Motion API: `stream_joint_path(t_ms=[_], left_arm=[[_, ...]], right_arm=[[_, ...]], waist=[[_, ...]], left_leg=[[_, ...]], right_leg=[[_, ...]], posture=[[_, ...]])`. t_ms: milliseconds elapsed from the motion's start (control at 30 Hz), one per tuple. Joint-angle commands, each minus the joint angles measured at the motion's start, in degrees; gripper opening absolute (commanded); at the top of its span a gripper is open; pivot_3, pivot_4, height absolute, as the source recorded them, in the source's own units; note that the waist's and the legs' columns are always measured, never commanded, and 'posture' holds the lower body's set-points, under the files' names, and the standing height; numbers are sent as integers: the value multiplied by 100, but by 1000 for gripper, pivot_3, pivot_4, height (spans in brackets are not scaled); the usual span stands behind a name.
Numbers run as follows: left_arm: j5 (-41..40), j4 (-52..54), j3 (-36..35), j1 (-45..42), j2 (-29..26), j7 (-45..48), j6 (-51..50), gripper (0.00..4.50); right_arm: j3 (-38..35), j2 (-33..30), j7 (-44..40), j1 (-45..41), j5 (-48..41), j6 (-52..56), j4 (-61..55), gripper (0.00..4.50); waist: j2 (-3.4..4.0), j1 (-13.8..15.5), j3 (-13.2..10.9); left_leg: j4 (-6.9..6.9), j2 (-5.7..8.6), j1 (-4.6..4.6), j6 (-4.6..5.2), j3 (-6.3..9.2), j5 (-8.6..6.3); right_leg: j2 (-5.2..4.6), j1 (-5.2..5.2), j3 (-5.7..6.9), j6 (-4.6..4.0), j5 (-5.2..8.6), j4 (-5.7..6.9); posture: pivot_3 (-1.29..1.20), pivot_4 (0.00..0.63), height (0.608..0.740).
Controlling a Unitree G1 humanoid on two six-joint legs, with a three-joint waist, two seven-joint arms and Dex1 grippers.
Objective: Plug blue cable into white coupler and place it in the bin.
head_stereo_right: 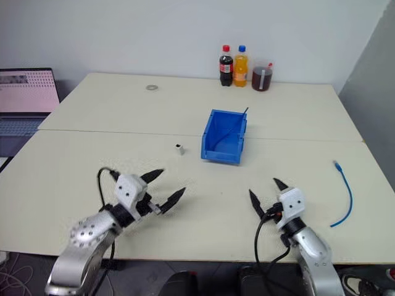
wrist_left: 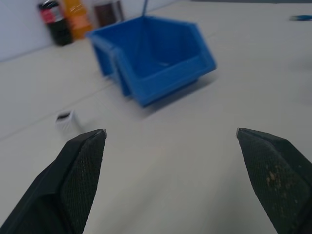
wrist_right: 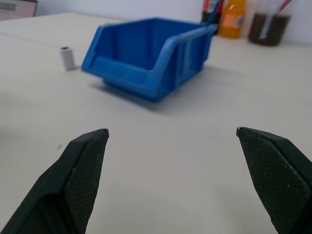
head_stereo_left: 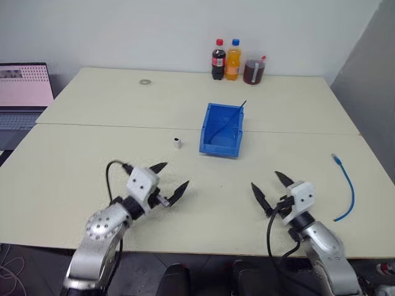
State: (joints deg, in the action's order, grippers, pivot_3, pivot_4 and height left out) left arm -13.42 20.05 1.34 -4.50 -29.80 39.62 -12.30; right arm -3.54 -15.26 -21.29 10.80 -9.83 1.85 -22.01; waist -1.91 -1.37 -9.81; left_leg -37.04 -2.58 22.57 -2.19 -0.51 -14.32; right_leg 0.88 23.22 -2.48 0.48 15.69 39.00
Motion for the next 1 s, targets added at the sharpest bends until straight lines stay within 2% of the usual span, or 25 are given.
stream_joint_path(t_ms=[33, 200, 333, 567, 800, 900, 1000], left_arm=[[-443, -143, 462, -853, -204, 901, -520, 4500], [-656, -551, 1005, -1890, -345, 1750, -1180, 4500], [-530, -848, 1294, -2459, -265, 1932, -1473, 4500], [-368, -1043, 1670, -2918, -59, 2067, -1573, 4500], [-242, -1197, 1759, -3134, 152, 2054, -1491, 4500], [-231, -1186, 1743, -3187, 147, 2074, -1523, 4500], [-225, -1184, 1725, -3216, 143, 2093, -1548, 4500]], right_arm=[[-957, -188, 432, 226, -257, 589, -547, 4465], [-2028, -625, 715, -59, -813, 1811, -336, 4465], [-2554, -1204, 723, -549, -1000, 2531, 226, 4465], [-2522, -2068, 443, -1277, -1023, 3585, 1603, 4465], [-2369, -2313, 306, -1737, -1011, 4154, 2484, 4465], [-2164, -2511, 56, -1674, -968, 4324, 2564, 4014], [-2132, -2555, -37, -1690, -1065, 4531, 2589, 3162]], waist=[[0, 1, 0], [4, -25, -3], [7, -76, -3], [11, -43, -3], [15, -45, -1], [18, -45, -1], [17, -39, 0]], left_leg=[[1, -1, 0, 0, 0, 0], [1, 8, 5, 0, -3, 0], [3, 16, -7, 0, -10, 0], [4, 9, 0, 1, -6, 0], [3, 11, 4, 2, -7, -1], [4, 10, 4, 2, -6, -1], [2, 11, 6, 2, -4, 0]], right_leg=[[0, 1, 0, 0, 0, -1], [5, 2, 3, -2, 1, 0], [17, 1, -7, -2, 1, 4], [32, 3, -7, -8, 5, 2], [29, 4, -8, -7, 4, 0], [30, 4, -8, -8, 5, 0], [30, 4, -5, -7, 4, -1]], posture=[[0, 150, 740], [0, 150, 740], [0, 150, 740], [0, 150, 740], [0, 150, 740], [0, 150, 740], [0, 150, 740]])
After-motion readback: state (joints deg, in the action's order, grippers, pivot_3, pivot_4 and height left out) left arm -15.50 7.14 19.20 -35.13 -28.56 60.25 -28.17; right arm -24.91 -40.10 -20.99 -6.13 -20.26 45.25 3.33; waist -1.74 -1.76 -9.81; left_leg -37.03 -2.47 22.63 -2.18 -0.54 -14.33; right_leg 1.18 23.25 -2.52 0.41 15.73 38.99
